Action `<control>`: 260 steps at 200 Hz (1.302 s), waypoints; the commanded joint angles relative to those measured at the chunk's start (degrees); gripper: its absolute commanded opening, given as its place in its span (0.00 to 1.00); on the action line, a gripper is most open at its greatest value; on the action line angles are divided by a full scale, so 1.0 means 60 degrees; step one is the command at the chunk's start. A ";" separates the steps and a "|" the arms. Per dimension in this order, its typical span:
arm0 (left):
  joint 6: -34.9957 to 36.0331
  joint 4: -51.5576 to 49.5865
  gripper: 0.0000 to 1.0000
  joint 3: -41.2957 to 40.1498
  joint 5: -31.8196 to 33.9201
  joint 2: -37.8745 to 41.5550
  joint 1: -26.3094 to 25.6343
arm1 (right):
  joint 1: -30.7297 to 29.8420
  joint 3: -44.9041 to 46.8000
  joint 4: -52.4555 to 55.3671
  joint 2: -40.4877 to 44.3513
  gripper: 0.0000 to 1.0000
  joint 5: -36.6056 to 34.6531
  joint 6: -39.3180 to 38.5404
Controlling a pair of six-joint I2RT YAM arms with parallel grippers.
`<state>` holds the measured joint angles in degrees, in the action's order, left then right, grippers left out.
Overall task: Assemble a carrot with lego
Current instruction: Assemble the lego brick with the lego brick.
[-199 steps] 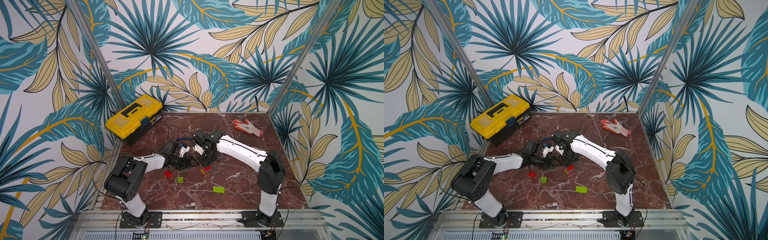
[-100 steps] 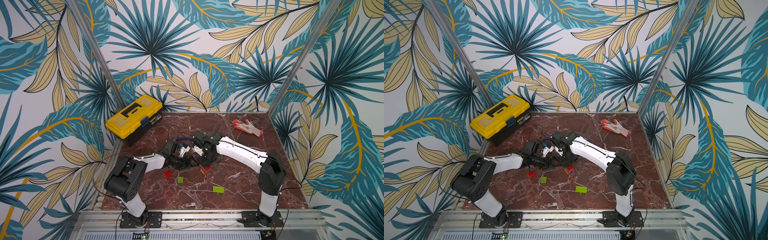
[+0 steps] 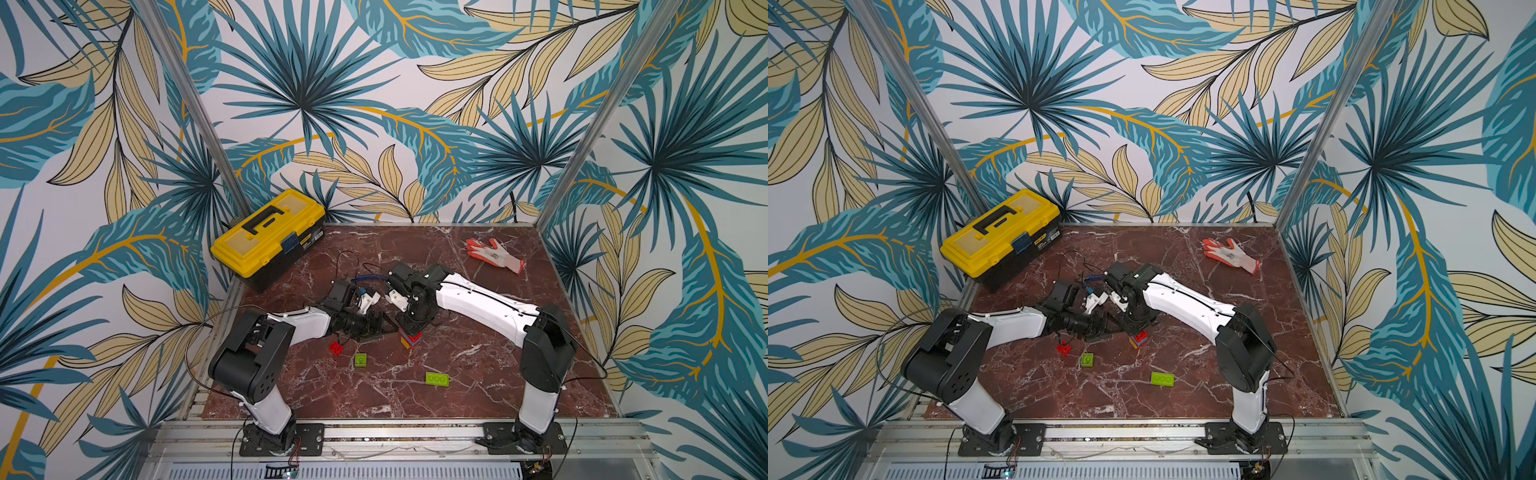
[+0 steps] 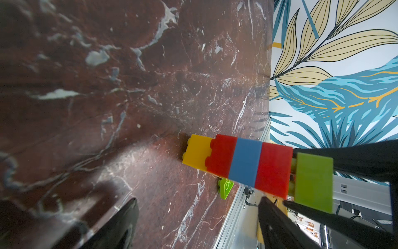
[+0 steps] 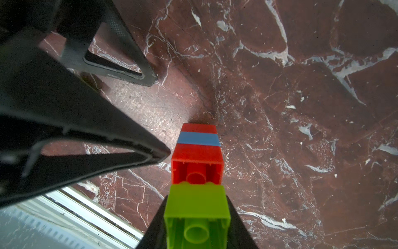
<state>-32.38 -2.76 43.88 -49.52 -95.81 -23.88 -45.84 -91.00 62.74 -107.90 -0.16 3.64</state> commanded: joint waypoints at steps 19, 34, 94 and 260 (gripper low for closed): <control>0.0123 0.0112 0.88 0.0172 -0.0067 -0.0131 -0.0028 | 0.0024 0.0854 0.1397 -0.1519 0.30 -0.0696 -0.0712; 0.0123 0.0109 0.88 0.0194 -0.0066 -0.0131 -0.0020 | 0.0024 0.0721 0.1651 -0.1598 0.30 -0.0848 -0.0899; 0.0123 0.0109 0.88 0.0259 -0.0063 -0.0226 -0.0019 | 0.0024 0.0753 0.1677 -0.1517 0.31 -0.0344 -0.0762; 0.0124 0.0115 0.88 0.0288 -0.0117 -0.0248 -0.0031 | -0.0294 0.0890 0.1174 -0.1106 0.32 -0.0363 0.1022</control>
<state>-32.38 -2.79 44.14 -49.56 -96.55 -23.88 -47.53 -91.72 64.58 -108.18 -3.01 6.50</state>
